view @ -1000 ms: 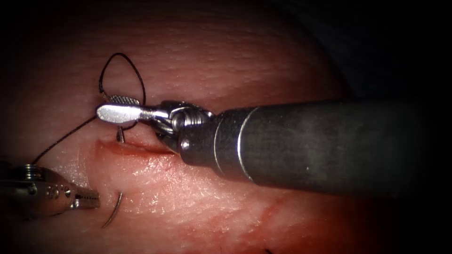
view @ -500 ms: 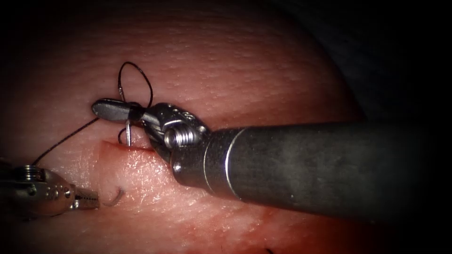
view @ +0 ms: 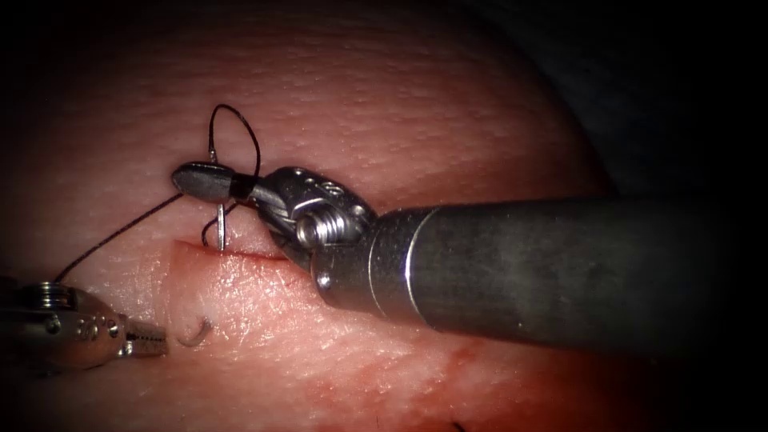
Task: Wound Closure
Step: Pass the needle through the bottom of the cut with the right driver
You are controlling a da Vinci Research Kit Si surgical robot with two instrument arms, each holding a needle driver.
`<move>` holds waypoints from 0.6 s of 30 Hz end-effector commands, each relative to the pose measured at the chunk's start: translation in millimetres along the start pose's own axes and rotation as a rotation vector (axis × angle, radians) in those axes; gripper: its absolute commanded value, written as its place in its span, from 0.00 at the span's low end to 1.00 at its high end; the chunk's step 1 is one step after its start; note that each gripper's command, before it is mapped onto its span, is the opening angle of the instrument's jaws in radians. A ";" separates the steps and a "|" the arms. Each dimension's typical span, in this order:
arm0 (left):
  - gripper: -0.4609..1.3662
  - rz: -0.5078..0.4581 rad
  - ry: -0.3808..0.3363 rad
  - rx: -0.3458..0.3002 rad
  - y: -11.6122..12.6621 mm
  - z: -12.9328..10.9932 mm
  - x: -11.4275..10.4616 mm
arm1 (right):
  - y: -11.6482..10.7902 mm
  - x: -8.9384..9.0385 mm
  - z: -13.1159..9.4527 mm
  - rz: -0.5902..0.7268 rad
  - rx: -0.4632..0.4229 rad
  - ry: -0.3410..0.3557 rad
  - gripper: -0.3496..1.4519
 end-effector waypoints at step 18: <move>0.06 0.000 0.000 -0.008 0.0 0.0 0.0 | 0.9 1.1 -1.6 -0.077 0.036 -0.101 0.74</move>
